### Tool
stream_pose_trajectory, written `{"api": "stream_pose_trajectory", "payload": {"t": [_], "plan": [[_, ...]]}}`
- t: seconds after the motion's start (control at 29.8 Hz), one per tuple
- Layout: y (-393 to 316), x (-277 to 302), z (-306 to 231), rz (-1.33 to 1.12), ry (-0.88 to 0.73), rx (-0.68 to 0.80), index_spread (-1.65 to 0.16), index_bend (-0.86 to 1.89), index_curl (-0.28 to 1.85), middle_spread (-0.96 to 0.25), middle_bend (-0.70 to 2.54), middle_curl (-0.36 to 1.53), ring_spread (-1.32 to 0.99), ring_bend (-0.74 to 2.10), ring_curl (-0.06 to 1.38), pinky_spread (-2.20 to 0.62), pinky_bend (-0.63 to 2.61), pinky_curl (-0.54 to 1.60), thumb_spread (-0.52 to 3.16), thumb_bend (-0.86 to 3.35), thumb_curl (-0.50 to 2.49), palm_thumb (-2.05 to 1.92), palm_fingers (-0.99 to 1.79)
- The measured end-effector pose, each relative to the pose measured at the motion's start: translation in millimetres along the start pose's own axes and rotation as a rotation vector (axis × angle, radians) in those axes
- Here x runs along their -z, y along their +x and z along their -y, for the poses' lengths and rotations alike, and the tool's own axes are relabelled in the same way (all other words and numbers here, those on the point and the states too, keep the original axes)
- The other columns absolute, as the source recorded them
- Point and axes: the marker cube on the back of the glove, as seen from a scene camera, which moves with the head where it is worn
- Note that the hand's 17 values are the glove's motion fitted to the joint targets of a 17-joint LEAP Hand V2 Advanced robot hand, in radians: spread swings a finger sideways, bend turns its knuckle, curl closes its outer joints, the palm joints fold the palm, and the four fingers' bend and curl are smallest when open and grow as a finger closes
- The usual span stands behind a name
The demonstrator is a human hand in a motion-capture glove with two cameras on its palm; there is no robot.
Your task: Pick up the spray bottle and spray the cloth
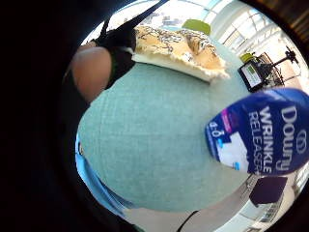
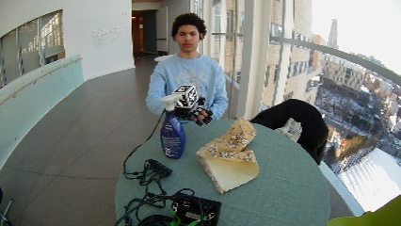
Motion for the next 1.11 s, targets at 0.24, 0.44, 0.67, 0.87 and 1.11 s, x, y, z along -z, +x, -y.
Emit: {"api": "stream_pose_trajectory", "payload": {"t": [0.24,0.44,0.67,0.87,1.11], "plan": [[35,35,-66,0.050,0.079,-0.122,-0.35,0.14,0.31,-0.10,0.22,0.31,-0.05,0.33,0.29,0.23,0.19,0.26,1.09,0.13,0.25,0.58,0.74],[68,53,-100,0.248,0.219,-0.212,-0.36,0.14,0.30,-0.10,0.20,0.33,-0.05,0.33,0.30,0.23,0.20,0.28,1.09,0.08,0.26,0.57,0.74],[110,66,-115,0.570,0.361,-0.298,-0.36,0.13,0.29,-0.11,0.21,0.35,-0.05,0.35,0.31,0.23,0.19,0.29,1.09,0.03,0.27,0.58,0.77],[157,64,-106,0.691,0.434,-0.342,-0.36,0.13,0.29,-0.11,0.22,0.37,-0.05,0.34,0.32,0.23,0.19,0.30,1.08,0.00,0.27,0.60,0.77],[192,51,-75,0.748,0.430,-0.424,-0.36,0.13,0.29,-0.10,0.20,0.37,-0.05,0.32,0.32,0.23,0.21,0.32,1.03,-0.02,0.29,0.63,0.74]]}}
